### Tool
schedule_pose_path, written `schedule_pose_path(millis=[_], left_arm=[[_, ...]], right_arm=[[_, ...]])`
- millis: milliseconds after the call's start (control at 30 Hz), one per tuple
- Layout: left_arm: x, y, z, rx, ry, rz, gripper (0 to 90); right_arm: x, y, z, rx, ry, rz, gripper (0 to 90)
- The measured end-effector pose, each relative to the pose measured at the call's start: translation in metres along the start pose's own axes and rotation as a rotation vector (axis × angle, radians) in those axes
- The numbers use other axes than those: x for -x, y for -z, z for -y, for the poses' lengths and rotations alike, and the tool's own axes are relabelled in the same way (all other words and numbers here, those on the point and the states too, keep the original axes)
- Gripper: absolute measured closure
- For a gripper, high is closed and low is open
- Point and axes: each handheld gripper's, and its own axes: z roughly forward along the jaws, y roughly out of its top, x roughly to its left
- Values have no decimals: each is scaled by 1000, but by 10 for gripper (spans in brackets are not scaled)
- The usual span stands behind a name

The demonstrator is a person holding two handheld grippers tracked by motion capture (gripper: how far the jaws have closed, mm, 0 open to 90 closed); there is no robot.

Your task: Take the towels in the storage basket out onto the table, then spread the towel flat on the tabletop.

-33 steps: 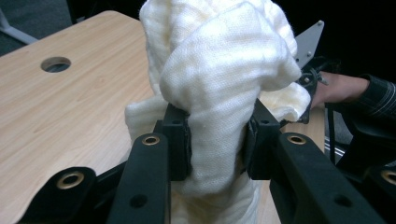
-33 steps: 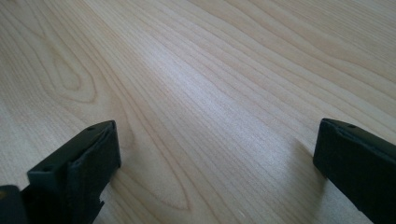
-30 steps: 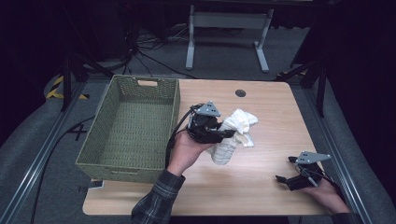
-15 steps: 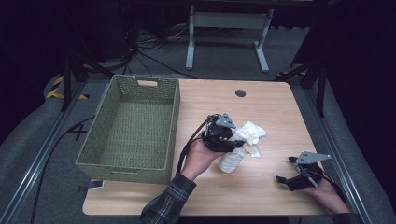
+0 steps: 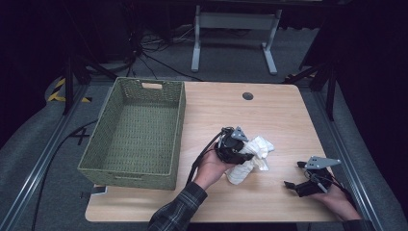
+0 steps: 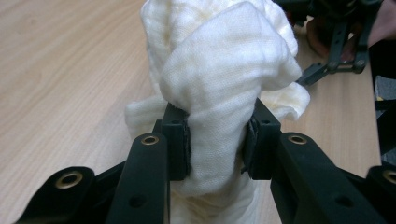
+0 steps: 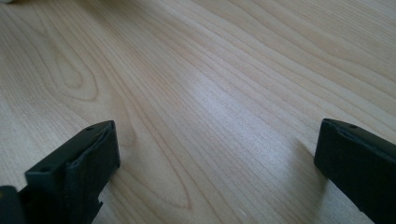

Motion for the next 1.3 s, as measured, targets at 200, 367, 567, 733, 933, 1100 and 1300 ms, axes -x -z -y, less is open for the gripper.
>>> schedule_pose_path(millis=[200,367,567,733,933,1100,1300], left_arm=[[0,-24,8,-61,-12,-8,667],[1,-40,13,-111,-29,-17,658],[3,-49,17,-121,-17,-8,535],[3,-38,14,-90,-14,2,384],[7,-11,13,-39,-9,-9,331],[11,6,19,-13,-11,-18,354],[18,20,34,-14,-6,-25,417]], right_arm=[[0,0,0,0,0,-1,3],[0,0,0,0,1,0,3],[0,0,0,0,1,0,3],[0,0,0,0,1,0,3],[0,1,-1,-10,5,-6,21],[-1,7,-4,11,0,-29,69],[-7,13,-11,63,8,-61,163]])
